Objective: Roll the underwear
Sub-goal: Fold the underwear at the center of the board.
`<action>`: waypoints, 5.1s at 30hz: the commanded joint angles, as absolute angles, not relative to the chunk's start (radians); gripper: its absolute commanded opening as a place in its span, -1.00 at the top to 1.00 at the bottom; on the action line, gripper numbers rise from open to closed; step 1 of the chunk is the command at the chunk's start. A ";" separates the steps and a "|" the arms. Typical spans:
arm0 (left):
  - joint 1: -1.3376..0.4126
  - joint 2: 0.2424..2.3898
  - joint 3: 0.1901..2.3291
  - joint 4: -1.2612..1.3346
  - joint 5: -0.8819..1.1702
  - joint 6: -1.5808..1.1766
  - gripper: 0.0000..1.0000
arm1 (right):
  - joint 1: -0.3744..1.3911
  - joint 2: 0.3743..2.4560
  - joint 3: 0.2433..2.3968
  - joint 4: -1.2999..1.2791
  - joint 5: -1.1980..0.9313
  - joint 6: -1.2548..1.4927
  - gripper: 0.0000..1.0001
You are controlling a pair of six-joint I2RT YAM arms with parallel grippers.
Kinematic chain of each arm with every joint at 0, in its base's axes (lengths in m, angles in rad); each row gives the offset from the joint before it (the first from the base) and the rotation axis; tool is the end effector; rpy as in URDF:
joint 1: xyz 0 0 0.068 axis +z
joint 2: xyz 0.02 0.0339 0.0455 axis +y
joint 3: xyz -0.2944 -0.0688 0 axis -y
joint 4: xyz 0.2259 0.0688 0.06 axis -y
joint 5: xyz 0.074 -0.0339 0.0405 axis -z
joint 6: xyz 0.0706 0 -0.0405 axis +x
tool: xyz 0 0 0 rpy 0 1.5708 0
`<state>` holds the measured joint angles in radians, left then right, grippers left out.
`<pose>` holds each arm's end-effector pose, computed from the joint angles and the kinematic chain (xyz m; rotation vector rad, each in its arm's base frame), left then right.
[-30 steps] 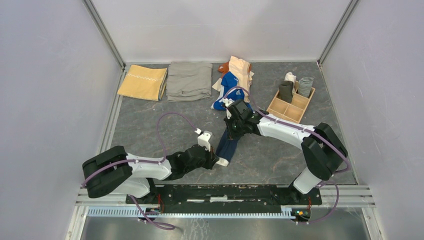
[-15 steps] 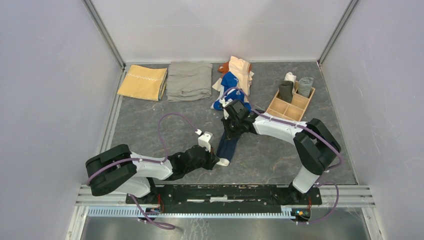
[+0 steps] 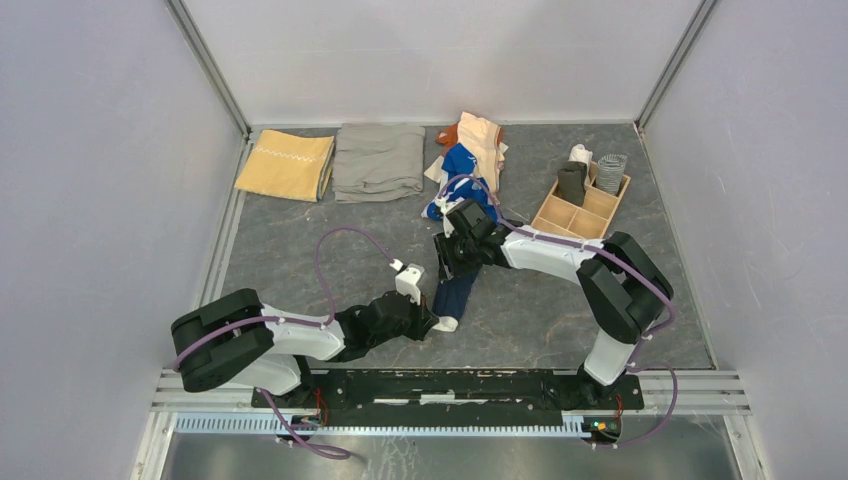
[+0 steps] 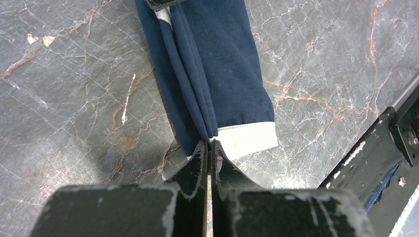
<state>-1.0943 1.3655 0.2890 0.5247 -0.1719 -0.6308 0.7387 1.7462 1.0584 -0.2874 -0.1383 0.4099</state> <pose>0.1218 -0.2097 0.1561 0.4074 2.1934 -0.8207 0.2631 0.2528 0.1872 -0.4896 2.6069 0.5964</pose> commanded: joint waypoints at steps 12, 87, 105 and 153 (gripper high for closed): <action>-1.095 1.262 0.286 0.420 -0.160 -0.644 0.84 | 0.734 1.517 1.021 -0.286 -0.099 0.323 0.05; -1.136 1.134 0.464 0.290 -0.160 -0.578 0.96 | 0.972 1.240 0.523 0.024 -0.027 0.534 0.62; -1.172 1.358 0.426 0.478 -0.117 -0.582 0.96 | 0.971 1.142 0.603 -0.101 0.211 0.392 0.69; -1.177 1.463 0.289 0.636 -0.120 -0.635 0.96 | 0.720 1.445 0.773 -0.053 0.034 0.161 0.62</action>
